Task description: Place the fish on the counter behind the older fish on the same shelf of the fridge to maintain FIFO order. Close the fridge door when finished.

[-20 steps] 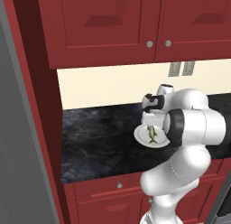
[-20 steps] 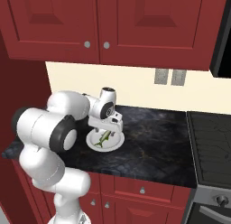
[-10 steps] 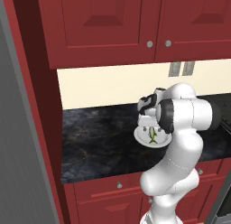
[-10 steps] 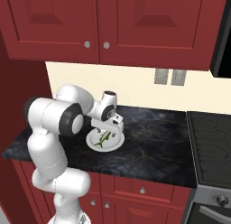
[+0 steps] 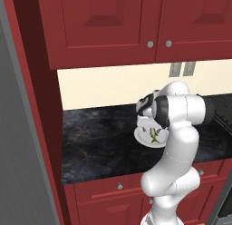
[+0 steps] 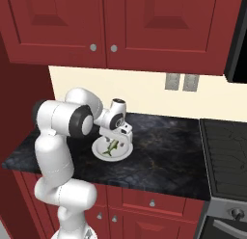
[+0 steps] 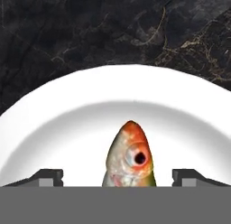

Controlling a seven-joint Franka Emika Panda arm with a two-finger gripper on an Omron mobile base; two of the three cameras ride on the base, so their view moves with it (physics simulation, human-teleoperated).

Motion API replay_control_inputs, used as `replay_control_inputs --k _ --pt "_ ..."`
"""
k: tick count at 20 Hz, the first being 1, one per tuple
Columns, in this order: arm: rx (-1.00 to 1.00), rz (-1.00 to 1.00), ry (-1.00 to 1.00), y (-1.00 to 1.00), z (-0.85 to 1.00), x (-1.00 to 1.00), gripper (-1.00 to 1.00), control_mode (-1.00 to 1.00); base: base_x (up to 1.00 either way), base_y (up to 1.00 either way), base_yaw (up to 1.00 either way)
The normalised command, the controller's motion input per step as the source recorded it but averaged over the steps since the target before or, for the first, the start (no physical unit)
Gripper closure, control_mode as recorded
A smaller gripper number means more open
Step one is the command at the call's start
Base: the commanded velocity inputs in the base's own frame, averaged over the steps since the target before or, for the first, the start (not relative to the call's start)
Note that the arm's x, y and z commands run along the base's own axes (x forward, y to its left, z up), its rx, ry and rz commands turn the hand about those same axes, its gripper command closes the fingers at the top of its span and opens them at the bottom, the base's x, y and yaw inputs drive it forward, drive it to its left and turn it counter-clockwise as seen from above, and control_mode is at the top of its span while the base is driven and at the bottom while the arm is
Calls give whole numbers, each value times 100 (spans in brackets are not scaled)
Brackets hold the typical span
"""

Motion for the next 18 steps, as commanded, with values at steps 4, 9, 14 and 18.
replay_control_inputs --k 4,9,14,18 --pt "0 -3 -2 4 -4 -2 100 -100 0 0 0" --pt "0 0 -15 14 4 -15 100 -100 0 0 0" --pt "0 -2 -23 23 37 -38 100 -100 0 0 0" --pt "0 -6 -22 8 81 -58 100 -100 0 0 0"
